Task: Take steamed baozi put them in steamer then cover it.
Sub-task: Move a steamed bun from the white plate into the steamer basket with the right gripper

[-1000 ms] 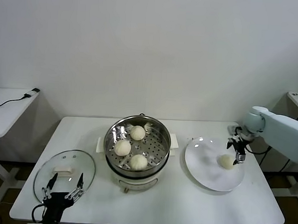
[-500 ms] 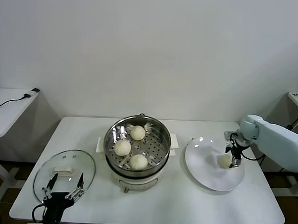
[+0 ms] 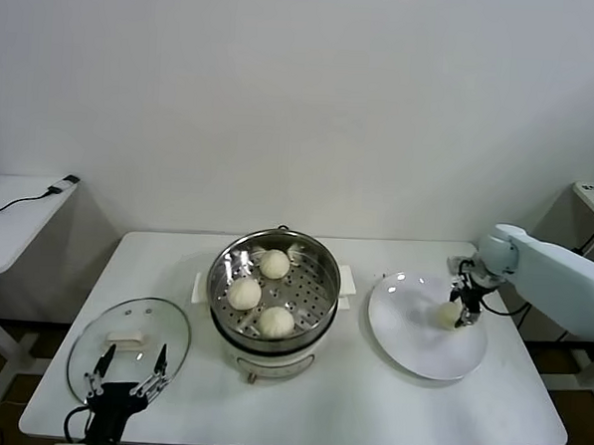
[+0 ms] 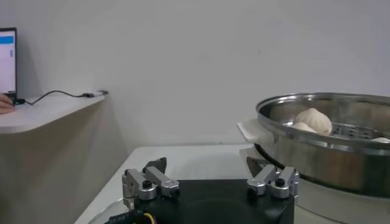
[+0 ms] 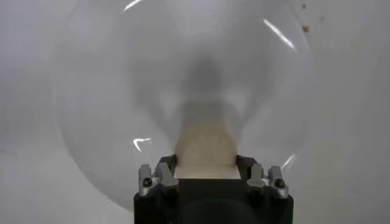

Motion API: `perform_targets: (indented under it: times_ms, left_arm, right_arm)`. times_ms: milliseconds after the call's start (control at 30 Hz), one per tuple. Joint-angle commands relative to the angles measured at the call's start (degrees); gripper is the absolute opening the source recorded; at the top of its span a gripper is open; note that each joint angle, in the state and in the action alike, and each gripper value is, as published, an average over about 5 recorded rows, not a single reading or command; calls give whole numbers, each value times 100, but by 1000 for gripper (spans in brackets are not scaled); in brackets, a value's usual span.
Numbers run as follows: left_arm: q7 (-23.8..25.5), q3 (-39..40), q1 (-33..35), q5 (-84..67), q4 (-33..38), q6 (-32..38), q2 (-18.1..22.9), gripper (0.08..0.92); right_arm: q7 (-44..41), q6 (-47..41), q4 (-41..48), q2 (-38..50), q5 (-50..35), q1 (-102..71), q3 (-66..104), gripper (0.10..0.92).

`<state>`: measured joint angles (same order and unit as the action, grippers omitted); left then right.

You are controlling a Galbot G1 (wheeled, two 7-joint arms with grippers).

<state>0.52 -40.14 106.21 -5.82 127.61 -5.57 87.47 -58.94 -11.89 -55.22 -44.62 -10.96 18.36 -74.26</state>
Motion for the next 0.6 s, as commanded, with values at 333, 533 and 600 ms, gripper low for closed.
perform_targets:
  times_ms: [333,533,600]
  left_arm:
    - [13,16,-64,-4,0,-31,-56,823]
    - [17,68,-84,5,0,-34,-47,823]
    - [20,91,-88,13,0,-34,-35,823]
  right_arm:
    - [8,-1164,-3227,-1114,-4368,4987,-2358,662]
    - [645,-1753,-3405,-2079,-4593,4232,-1618,662]
    - [847,-1877,-3314,-2367,-4502,3903,-1543,662]
